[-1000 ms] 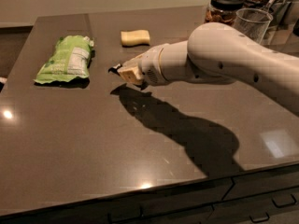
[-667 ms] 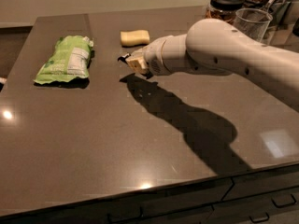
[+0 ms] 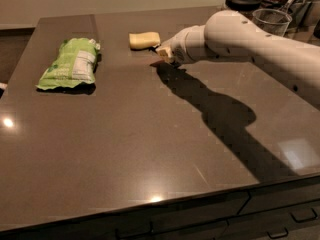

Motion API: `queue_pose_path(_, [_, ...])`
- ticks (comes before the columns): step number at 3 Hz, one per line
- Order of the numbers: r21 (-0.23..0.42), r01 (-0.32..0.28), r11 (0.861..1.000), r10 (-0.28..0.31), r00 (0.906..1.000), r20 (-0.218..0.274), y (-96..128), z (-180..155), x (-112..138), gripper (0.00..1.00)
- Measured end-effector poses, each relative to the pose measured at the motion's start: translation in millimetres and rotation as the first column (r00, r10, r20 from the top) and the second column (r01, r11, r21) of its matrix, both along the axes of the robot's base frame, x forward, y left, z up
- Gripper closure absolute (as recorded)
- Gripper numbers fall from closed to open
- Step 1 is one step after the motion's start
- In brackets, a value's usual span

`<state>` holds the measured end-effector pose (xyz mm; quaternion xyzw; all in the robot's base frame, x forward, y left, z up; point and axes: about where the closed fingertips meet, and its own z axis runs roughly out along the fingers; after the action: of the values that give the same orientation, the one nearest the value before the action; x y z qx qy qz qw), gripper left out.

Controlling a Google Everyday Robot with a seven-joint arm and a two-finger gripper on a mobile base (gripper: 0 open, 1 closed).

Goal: Move rxbar chocolate near sponge

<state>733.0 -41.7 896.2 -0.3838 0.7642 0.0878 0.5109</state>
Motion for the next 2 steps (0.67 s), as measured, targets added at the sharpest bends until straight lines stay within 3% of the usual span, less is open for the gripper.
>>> queue_pose_path(1, [-0.007, 0.011, 1.0, -0.011, 0.9999, 0.003, -10, -10, 24, 1.0])
queue_pose_path(2, [-0.017, 0.001, 1.0, -0.001, 1.0, 0.009, -4, -17, 45, 0.83])
